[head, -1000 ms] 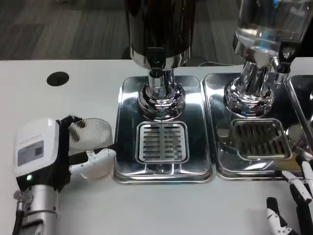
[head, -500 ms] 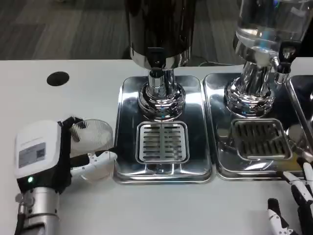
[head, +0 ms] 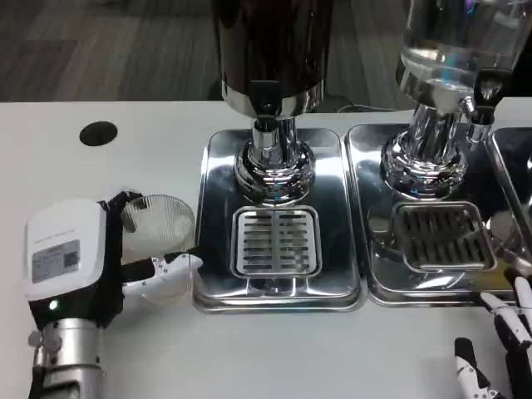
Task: Grasp the cup under the faucet to collect the drink, then remove the cup.
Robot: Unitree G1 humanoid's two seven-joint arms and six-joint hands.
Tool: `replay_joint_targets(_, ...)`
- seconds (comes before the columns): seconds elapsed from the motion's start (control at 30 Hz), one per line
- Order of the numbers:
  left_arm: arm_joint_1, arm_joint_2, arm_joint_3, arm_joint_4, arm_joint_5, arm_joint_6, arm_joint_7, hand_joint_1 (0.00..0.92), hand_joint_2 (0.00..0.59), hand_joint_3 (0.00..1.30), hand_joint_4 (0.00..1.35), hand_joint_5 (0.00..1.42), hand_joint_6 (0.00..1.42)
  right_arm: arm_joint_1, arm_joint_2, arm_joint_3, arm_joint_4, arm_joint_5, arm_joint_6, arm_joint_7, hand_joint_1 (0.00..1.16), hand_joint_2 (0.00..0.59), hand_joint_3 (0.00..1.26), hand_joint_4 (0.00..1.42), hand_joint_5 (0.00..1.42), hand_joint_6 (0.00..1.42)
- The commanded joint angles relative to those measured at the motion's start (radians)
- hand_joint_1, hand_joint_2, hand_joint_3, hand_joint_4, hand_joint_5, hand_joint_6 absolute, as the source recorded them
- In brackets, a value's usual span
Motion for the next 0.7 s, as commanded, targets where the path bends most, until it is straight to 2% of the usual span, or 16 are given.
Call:
replay_joint_targets(0.03,-0.018,-0.011,-0.009,-0.035,0.018,-0.005,0.025,0.653,0.008,0.9,0.96,1.13,1.42,0.007,-0.005,-0.008,-0.001,0.005,-0.006,-0.008,0.19,0.427,0.26,0.02,0.0,0.08)
replay_joint_targets(0.43,-0.071,-0.032,-0.035,-0.037,0.027,0.013,0.012,0.652,0.008,0.9,0.96,1.13,1.42,0.0,-0.003,-0.013,-0.014,0.008,-0.003,0.004,0.19,0.427,0.26,0.02,0.0,0.08)
replay_joint_targets(0.7,-0.163,-0.072,-0.102,0.015,0.062,0.049,-0.019,0.651,0.009,0.9,0.96,1.13,1.42,-0.016,0.001,-0.005,-0.007,0.004,0.0,0.008,0.19,0.427,0.26,0.02,0.0,0.08)
